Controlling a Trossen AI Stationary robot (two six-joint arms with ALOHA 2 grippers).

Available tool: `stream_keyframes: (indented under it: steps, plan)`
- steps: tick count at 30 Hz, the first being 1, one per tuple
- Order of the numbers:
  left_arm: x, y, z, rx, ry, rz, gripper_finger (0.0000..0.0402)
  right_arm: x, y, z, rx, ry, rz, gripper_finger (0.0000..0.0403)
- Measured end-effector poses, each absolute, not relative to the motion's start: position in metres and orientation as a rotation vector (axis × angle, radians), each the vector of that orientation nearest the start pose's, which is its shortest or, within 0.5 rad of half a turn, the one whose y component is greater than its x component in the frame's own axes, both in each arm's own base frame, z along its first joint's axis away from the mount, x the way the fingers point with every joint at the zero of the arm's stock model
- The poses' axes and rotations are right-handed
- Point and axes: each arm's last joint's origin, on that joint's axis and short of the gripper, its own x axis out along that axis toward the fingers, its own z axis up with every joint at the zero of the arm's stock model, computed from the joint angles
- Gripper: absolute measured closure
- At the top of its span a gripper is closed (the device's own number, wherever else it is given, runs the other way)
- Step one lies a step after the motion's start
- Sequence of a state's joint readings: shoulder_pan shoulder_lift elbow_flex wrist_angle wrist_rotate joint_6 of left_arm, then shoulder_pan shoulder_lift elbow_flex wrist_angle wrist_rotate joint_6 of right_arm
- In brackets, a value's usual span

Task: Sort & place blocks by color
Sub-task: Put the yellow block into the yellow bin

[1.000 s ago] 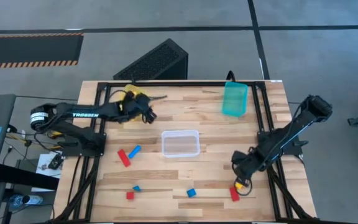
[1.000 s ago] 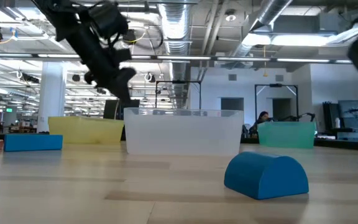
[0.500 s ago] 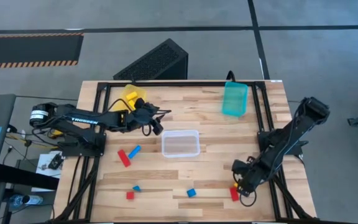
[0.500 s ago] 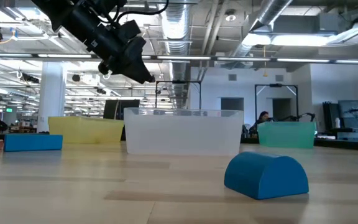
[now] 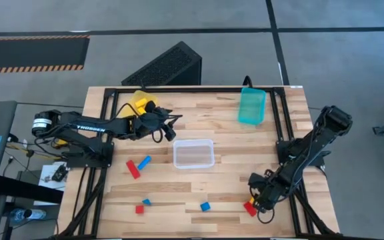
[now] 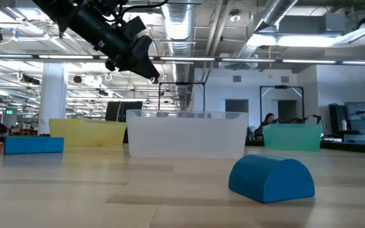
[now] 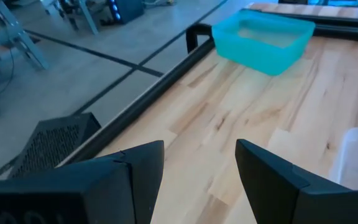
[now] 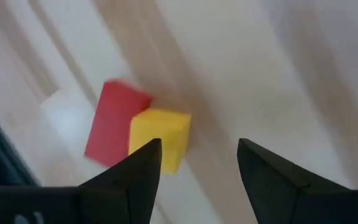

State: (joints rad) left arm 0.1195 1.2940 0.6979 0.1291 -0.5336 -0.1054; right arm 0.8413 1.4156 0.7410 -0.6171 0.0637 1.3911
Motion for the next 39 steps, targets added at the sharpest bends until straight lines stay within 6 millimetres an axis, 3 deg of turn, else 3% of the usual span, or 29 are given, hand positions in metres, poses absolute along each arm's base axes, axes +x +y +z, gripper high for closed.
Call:
stream_keyframes:
  steps: [4,10,13,22,39]
  plan:
    - [0.263,0.051,0.229,0.008,0.421,0.673,0.0212,0.156,0.170,0.165,0.581,1.306,-0.317,0.0168]
    - [0.263,0.056,0.230,0.027,0.424,0.682,0.0212,0.156,0.190,0.172,0.643,1.245,-0.119,0.0168]
    - [0.263,0.056,0.230,0.029,0.419,0.657,0.0212,0.156,0.196,0.170,0.680,1.231,-0.117,0.0168]
    - [0.265,0.055,0.232,0.023,0.407,0.610,0.0212,0.162,0.195,0.153,0.652,1.273,-0.202,0.0176]
    - [0.265,0.055,0.232,0.027,0.408,0.609,0.0212,0.164,0.188,0.156,0.591,1.240,-0.208,0.0184]
